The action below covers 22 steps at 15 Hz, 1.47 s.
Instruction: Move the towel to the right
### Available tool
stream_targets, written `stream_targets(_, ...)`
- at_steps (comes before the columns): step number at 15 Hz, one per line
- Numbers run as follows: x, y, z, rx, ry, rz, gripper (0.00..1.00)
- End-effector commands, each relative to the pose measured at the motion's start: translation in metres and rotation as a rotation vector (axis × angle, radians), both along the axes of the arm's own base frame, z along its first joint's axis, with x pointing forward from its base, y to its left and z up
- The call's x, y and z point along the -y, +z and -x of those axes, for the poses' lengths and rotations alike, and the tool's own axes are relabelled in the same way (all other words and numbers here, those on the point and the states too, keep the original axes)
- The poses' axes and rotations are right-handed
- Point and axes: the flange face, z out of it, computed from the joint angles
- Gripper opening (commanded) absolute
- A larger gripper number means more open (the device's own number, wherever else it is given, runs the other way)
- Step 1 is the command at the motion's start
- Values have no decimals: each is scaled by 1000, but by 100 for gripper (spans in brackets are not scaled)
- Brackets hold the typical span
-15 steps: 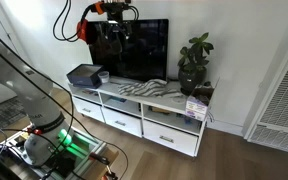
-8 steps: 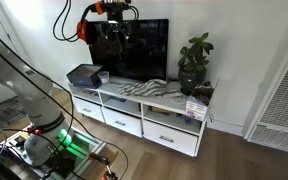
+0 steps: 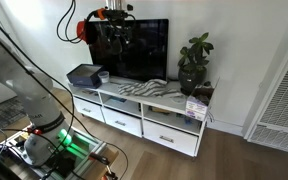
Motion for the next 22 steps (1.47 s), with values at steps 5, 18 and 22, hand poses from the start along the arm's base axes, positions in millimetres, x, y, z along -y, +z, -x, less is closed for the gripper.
stream_targets(5, -20, -108, -101, -5, -323, -32, 100)
stream_targets(18, -17, -250, -177, 136, -560, 47, 100)
stream_targets(22, -14, -267, -188, 131, -571, 57, 100)
